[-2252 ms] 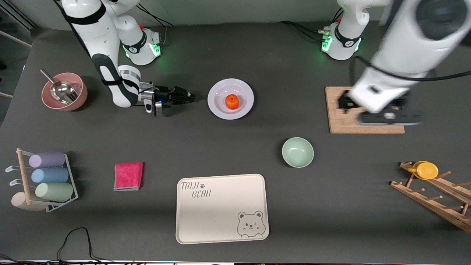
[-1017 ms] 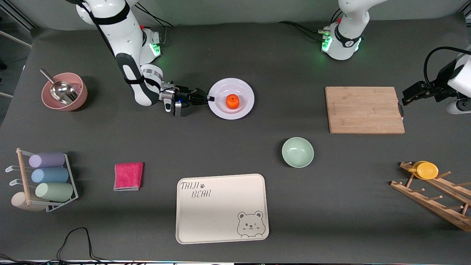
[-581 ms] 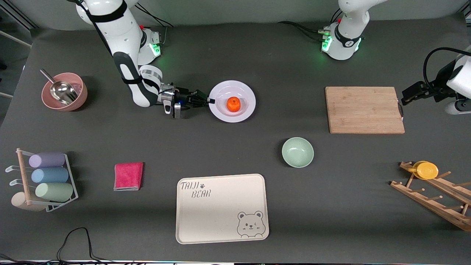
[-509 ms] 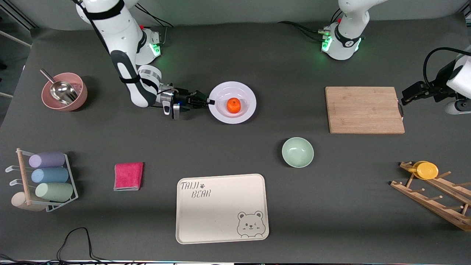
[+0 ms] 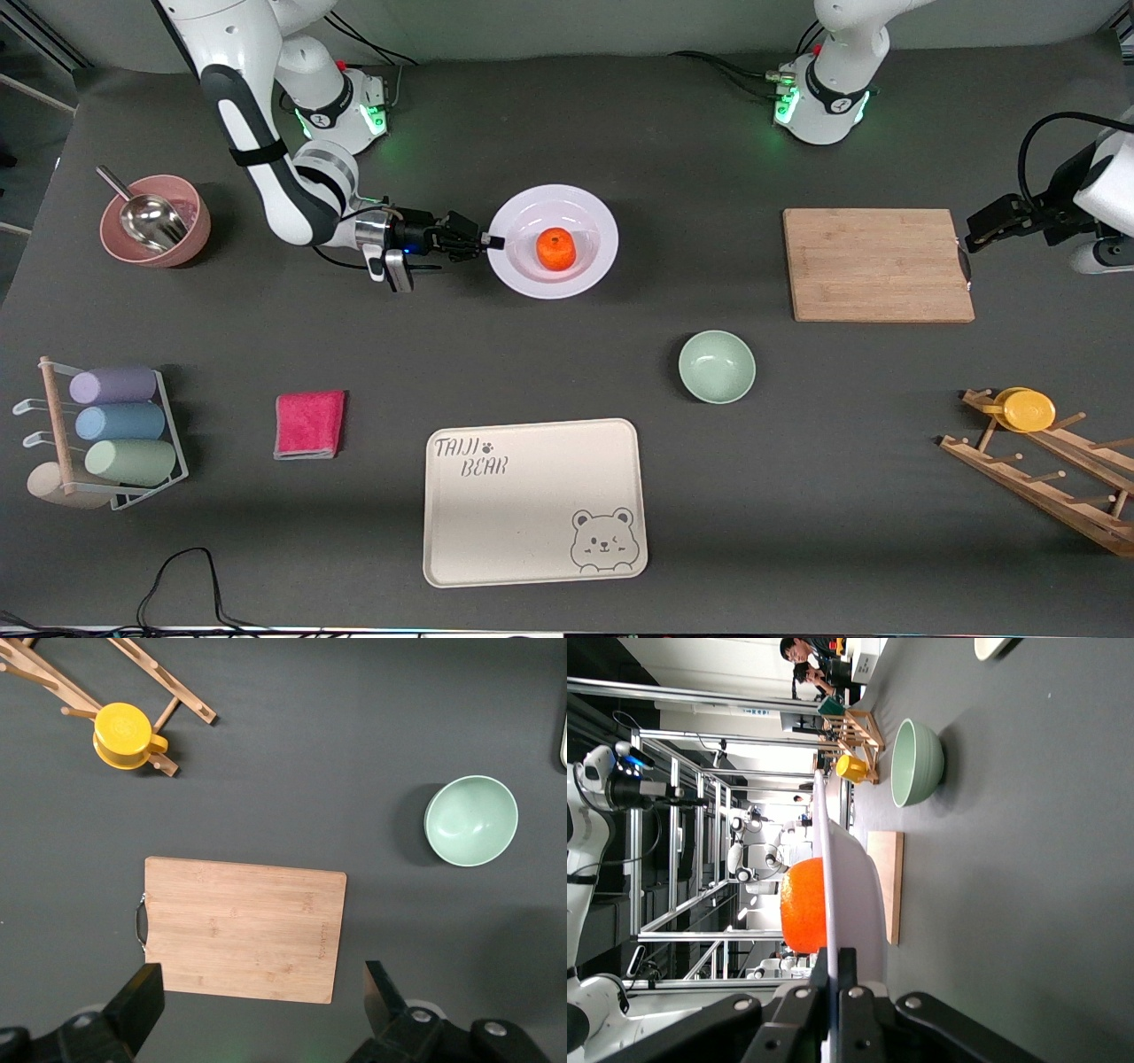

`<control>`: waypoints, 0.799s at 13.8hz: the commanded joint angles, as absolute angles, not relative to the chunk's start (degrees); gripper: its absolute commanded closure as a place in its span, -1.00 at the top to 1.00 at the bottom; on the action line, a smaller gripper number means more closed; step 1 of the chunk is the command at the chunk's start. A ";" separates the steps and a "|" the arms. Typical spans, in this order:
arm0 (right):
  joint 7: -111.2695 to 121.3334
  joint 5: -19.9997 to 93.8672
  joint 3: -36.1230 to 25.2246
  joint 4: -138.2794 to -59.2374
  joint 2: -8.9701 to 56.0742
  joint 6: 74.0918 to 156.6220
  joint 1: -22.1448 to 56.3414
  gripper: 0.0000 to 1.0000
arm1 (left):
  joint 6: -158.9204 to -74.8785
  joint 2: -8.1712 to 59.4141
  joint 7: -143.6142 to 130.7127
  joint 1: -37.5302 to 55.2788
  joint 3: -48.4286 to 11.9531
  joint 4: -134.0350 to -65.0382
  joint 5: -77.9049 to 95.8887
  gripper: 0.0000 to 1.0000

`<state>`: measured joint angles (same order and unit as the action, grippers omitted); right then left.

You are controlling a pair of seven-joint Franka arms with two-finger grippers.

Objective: Place orange and plate with both arms
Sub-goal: 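Close the right gripper on the plate rim, then slide the plate with the right gripper onto the bear tray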

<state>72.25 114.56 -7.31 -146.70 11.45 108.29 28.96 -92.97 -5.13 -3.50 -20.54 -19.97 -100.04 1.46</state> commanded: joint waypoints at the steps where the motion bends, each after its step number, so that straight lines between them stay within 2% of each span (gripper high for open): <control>1: 66.55 110.24 -7.73 -137.94 16.67 108.28 27.78 -1.00 | -92.29 -6.68 -2.37 -6.83 -6.30 -101.07 0.97 1.00; 2: 64.10 108.21 -7.91 -133.72 19.14 108.28 26.73 -1.00 | -92.29 -6.59 -2.37 -2.59 -2.06 -101.07 0.88 1.00; 3: 61.11 105.84 -8.52 -129.24 21.51 108.28 25.67 -1.00 | -92.20 -6.68 -2.46 -1.42 -1.24 -101.07 0.88 1.00; 6: 53.20 98.89 -13.17 -112.38 30.64 108.11 25.49 -1.00 | -92.20 -6.42 -2.46 -1.32 -1.23 -101.07 0.88 1.00; 11: 42.74 99.05 -14.85 -86.45 45.58 107.84 24.08 -1.00 | -90.88 -6.50 -2.46 -1.67 -1.14 -101.16 -0.44 1.00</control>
